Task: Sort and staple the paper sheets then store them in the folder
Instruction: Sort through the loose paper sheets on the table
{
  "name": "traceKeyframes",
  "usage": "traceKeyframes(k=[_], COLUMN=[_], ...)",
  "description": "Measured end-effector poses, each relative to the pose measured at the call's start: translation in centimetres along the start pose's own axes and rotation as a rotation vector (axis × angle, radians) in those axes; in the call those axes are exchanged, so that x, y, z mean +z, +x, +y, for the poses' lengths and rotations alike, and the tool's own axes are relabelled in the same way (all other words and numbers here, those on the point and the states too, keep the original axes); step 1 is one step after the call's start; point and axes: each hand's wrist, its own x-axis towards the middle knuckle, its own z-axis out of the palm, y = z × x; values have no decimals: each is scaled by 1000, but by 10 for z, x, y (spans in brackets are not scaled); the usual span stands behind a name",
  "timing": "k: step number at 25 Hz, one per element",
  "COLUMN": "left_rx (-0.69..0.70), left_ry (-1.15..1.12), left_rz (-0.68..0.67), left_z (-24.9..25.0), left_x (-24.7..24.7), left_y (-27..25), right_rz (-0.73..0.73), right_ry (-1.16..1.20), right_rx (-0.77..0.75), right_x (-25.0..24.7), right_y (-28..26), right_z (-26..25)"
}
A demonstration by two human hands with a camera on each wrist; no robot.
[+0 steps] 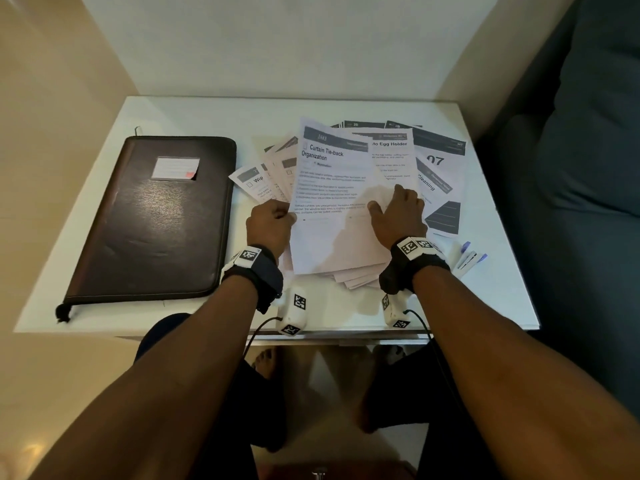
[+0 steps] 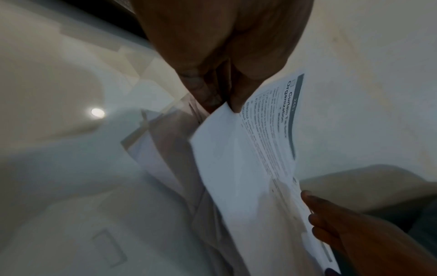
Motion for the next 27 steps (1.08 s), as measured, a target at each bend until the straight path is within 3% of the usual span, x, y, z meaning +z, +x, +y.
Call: traceKeyframes(k=[4,12,16,22,25,27], left_rx=[-43,-110,-90,-109,-110,-137], left_ry=[-178,-420,-516,-444,-401,-397], left_rz=[-95,-306,-254,-161,-129,-86], left_z=[2,10,3,-5,-9,-14], left_x=[-7,-10,-12,-17,-22,-31], left_y=[-4,-29,-21,-11,-11,-12], right_rz=[42,-73,-92,-136,-109,-38], right_ry=[319,724,851,958,925,758], right_rx=[-5,-32,-53,-13,39,-4], right_x=[-7,-9,-1,0,-1,0], right_y=[5,6,-7,-19,-19,-17], right_z=[2,19,11,5,4,7])
